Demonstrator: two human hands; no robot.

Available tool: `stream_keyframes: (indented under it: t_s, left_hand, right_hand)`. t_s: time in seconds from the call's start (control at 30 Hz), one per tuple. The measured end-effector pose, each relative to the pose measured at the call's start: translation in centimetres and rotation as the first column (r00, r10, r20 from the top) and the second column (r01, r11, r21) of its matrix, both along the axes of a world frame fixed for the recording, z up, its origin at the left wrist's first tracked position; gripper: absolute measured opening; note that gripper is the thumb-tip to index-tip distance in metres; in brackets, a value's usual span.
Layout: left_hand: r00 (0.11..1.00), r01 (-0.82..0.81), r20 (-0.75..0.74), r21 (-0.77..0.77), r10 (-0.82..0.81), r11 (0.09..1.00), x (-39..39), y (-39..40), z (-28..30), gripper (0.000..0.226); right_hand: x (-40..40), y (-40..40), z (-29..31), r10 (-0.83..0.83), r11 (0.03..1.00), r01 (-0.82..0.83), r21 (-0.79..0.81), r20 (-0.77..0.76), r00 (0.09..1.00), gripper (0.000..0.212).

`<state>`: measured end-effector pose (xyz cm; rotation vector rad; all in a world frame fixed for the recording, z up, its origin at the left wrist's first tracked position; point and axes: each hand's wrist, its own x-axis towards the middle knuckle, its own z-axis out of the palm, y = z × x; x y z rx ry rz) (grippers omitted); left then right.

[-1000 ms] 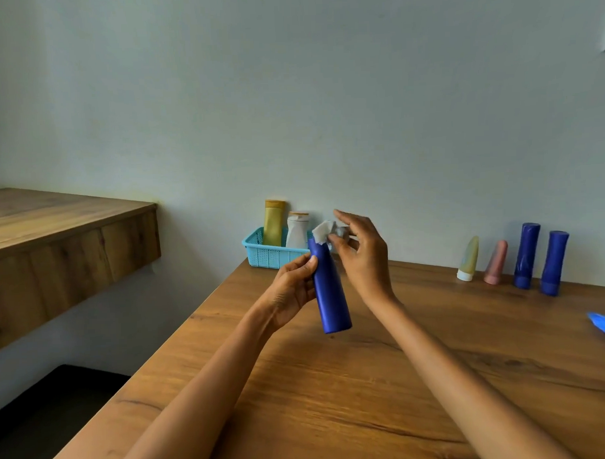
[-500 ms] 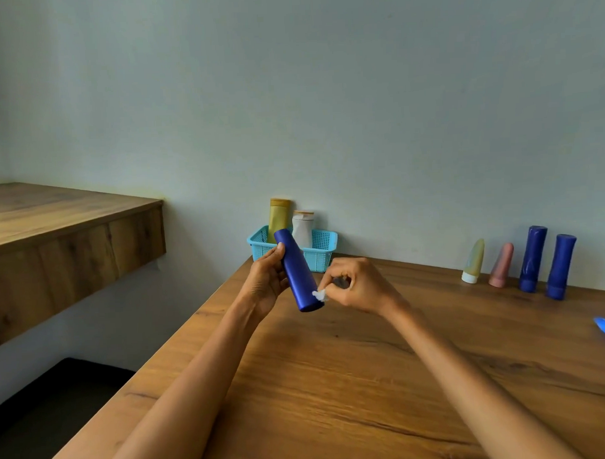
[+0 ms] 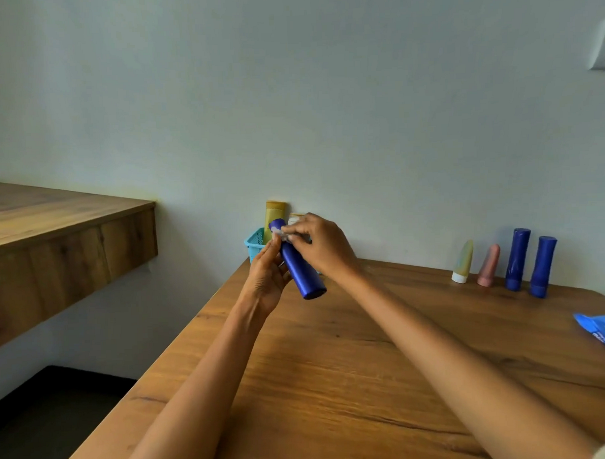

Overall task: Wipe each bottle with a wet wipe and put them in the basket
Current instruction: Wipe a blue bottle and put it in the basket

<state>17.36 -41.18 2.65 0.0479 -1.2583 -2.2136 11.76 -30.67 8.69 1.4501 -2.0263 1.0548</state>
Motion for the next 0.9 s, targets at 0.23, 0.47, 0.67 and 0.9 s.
stream_keyframes:
  t_s: [0.23, 0.47, 0.67, 0.9]
  left_hand:
    - [0.998, -0.024, 0.053, 0.071, 0.02, 0.997, 0.4, -0.7, -0.2, 0.043]
    - [0.998, 0.035, 0.048, 0.0, -0.035, 0.999, 0.3, 1.0, 0.1, 0.03]
    - [1.0, -0.017, -0.019, 0.029, 0.018, 0.999, 0.6, -0.2, -0.1, 0.036]
    - [1.0, -0.026, -0.001, 0.097, 0.027, 0.995, 0.7, -0.4, -0.1, 0.04]
  right_hand:
    - [1.1, 2.9, -1.7, 0.026, 0.991, -0.027, 0.13, 0.006, 1.0, 0.012]
    - [-0.3, -1.0, 2.7, -0.048, 0.999, 0.05, -0.014, 0.114, 0.992, 0.023]
    - [0.9, 0.4, -0.8, 0.07, 0.996, -0.077, 0.038, 0.145, 0.987, 0.025]
    - [0.0, 5.7, -2.7, 0.059, 0.988, -0.077, 0.134, 0.128, 0.99, 0.014]
